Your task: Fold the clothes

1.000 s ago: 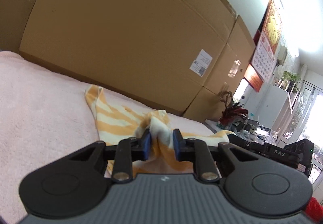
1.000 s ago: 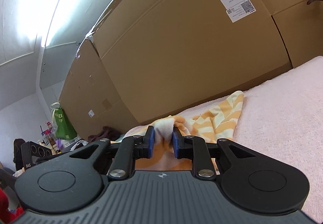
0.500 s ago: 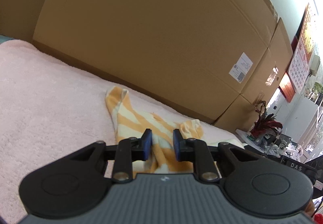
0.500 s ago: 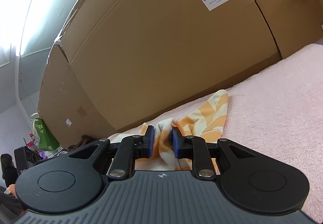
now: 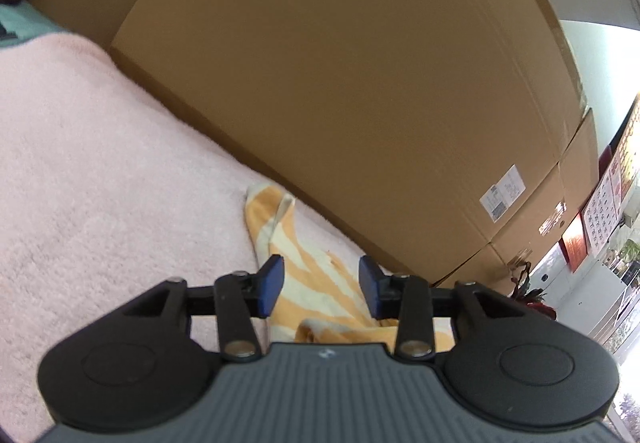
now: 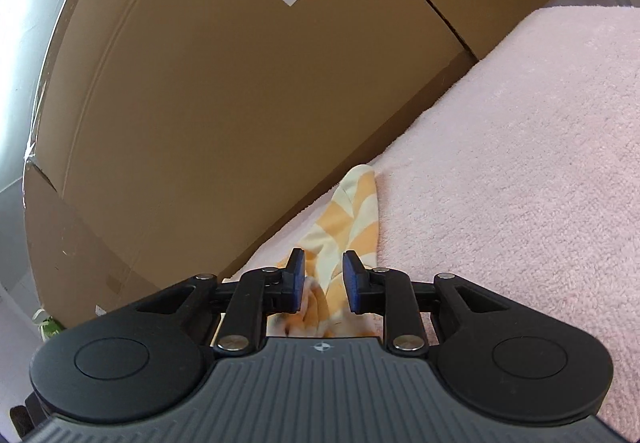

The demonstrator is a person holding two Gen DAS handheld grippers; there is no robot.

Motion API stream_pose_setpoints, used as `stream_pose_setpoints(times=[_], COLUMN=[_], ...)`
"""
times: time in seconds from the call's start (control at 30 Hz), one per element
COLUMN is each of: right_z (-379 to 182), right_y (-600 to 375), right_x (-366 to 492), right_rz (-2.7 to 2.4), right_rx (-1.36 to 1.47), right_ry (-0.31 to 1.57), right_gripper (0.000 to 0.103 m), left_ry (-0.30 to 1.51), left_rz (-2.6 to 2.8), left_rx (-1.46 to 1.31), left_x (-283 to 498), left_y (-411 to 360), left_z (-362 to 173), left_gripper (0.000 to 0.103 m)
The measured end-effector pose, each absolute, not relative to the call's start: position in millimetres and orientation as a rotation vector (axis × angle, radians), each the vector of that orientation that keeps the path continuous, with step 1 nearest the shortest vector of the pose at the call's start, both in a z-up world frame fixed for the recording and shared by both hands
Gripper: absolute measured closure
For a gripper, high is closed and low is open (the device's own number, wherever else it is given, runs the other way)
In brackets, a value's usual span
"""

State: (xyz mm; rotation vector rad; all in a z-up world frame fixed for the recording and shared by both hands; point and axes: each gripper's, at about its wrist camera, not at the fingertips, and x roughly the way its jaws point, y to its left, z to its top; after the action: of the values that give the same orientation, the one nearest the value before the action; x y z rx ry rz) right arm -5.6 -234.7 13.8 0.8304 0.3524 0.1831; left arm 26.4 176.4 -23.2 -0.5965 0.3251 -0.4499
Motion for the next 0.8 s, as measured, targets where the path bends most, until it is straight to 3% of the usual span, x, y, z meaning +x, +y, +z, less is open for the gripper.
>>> stream_pose_setpoints(times=[0.2,0.27,0.4,0.57,0.8], right_z=[23.4,35.7,55.8,61.8,68.5], right_y=[-236.9,-226.9,-208.3,-189.3,-205.2], right_x=[-32.1,-47.8,-74.1,-105.4,-138.7], right_rz=[0.126,0.169,0.451,0.523,0.641], right_rx=[0.785,0.685,0.534,0.225,0.057], right_ry=[0.221,0.150,0.101,0.148,0.277], right_gripper=[0.077,0.077,0.074,0.049,0.047], left_ry=[0.140,0.182,0.388,0.454,0.487], left_rz=[-0.641,-0.694,-0.622,-0.586,-0.569], left_rx=[-0.426,-0.400,-0.452,-0.458,-0.463], left_x=[-10.0,-8.0,21.8,29.9,34.3], left_y=[157.0,150.7,147.5,145.3,146.6], left_z=[-7.4,-6.6,-16.8,-22.3,-26.4], left_gripper=[0.050,0.035,0.037,0.039,0.036])
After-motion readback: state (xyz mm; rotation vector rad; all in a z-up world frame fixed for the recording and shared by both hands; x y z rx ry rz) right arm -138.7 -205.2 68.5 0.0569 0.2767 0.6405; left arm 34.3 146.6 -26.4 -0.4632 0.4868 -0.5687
